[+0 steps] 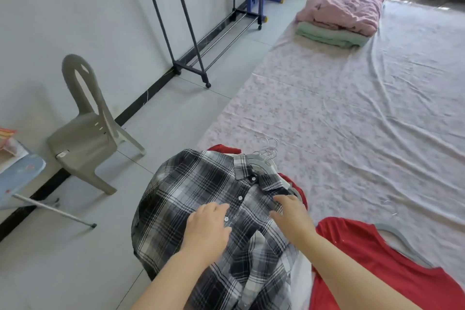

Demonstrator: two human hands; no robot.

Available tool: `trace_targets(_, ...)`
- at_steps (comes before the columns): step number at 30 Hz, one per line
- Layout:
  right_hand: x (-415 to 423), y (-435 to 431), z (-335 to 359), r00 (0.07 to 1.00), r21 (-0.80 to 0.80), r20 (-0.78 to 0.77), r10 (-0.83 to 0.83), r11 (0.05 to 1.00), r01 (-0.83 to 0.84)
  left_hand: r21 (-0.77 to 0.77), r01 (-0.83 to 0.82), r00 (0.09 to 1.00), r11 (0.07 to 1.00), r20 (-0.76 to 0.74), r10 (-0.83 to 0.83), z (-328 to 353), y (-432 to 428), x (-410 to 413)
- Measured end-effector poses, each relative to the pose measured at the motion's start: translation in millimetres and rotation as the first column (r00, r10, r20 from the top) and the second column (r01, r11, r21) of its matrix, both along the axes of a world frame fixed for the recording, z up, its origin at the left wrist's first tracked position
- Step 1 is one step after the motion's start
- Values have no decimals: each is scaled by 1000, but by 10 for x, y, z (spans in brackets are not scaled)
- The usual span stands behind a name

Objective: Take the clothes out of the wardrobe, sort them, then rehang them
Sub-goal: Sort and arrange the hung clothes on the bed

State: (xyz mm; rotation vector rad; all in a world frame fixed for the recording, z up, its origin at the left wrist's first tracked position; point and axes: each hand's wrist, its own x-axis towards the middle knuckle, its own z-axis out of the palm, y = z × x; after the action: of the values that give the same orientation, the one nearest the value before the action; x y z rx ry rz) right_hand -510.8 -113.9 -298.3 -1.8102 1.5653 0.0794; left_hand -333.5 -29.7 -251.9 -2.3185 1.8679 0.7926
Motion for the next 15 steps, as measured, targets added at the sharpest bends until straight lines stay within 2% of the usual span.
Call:
trace_targets(6, 132, -665, -506, 990, -2, -59, -126, 992, 126, 32, 56, 994, 998, -93, -53, -501, -466, 183)
trace_targets(8, 330, -1010, -981, 982, -10, -91, -166, 986, 166, 26, 48, 990, 999, -132, -44, -929, -723, 377)
trace_targets(15, 663, -1481, -1560, 960, -81, -198, -198, 979, 185, -46, 111, 983, 993, -142, -116, -1358, -1111, 638)
